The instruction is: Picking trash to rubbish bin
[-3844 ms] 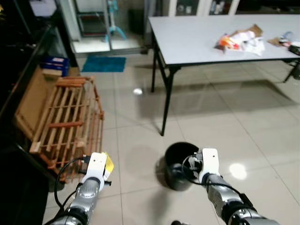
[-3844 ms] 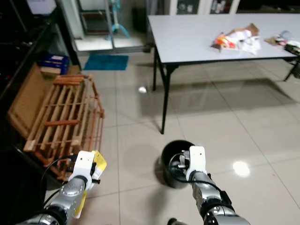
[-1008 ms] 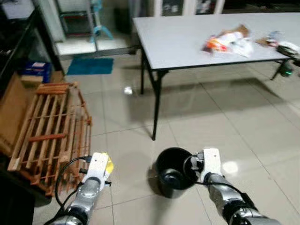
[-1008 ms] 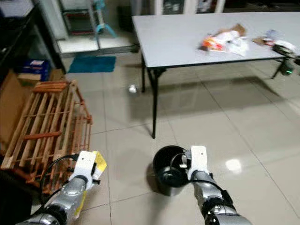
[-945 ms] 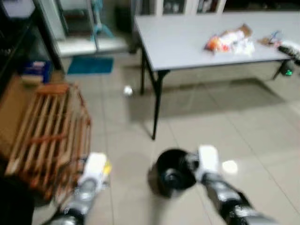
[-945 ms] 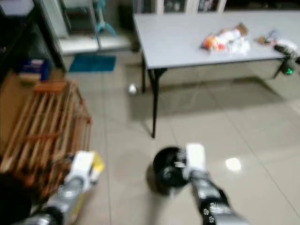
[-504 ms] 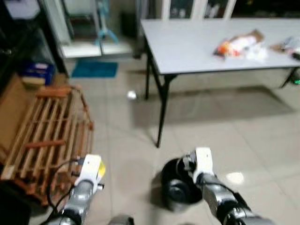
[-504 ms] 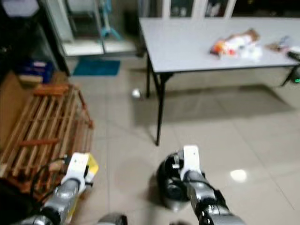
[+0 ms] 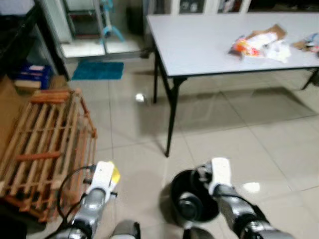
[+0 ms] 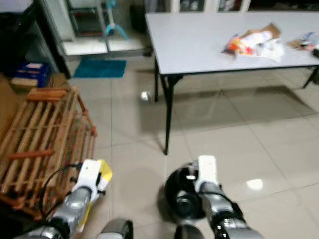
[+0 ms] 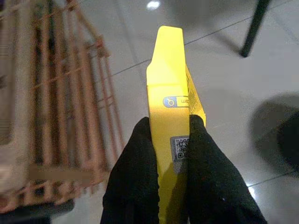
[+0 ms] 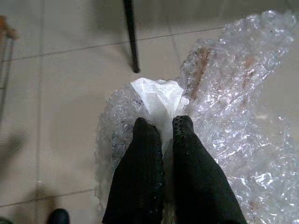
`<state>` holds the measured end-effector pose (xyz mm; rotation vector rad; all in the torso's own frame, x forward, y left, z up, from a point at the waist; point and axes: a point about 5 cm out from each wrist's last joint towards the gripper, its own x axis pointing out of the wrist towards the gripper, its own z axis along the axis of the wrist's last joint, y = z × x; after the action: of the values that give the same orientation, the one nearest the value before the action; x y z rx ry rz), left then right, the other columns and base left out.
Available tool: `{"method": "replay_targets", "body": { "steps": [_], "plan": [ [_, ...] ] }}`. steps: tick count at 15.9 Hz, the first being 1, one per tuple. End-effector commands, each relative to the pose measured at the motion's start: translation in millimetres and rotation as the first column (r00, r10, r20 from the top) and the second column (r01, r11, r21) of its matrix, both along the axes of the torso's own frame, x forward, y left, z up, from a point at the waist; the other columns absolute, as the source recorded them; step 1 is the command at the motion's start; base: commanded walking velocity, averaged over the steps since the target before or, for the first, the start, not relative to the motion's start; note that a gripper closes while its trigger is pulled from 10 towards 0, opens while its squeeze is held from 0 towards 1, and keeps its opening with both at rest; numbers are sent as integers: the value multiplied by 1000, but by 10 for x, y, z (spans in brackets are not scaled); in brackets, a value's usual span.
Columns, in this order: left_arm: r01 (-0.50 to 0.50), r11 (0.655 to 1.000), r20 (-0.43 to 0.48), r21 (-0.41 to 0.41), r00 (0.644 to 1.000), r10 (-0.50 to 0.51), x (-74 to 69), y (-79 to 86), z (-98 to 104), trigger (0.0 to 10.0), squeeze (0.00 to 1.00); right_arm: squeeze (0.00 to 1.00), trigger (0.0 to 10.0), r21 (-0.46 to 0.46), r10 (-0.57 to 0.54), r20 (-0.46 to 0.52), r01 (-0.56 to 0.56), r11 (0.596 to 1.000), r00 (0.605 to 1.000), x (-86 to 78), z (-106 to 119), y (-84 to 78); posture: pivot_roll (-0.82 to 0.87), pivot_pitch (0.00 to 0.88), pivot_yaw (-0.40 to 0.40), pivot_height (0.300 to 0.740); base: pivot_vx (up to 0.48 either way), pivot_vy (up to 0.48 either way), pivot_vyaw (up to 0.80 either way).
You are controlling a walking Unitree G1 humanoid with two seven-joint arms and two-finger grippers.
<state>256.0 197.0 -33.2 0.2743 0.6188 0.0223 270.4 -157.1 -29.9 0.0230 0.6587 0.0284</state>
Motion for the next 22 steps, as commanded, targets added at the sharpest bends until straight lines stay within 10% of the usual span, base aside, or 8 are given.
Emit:
{"method": "replay_targets", "body": {
  "steps": [1, 22],
  "plan": [
    [10, 1000, -4, -19, 1000, -11, -10, -48, -15, 10000, 0, 0, 10000, -20, -14, -8, 14, 1000, 1000, -18, -10, -90, -2, 21, 4, 669, 0, 0, 0],
    [19, 999, -11, -30, 1000, -20, -16, -59, -23, 10000, 0, 0, 10000, -30, -38, -4, 38, 999, 999, -2, 7, -145, 1, 32, 0, 740, 0, 0, 0]
  ]
}}
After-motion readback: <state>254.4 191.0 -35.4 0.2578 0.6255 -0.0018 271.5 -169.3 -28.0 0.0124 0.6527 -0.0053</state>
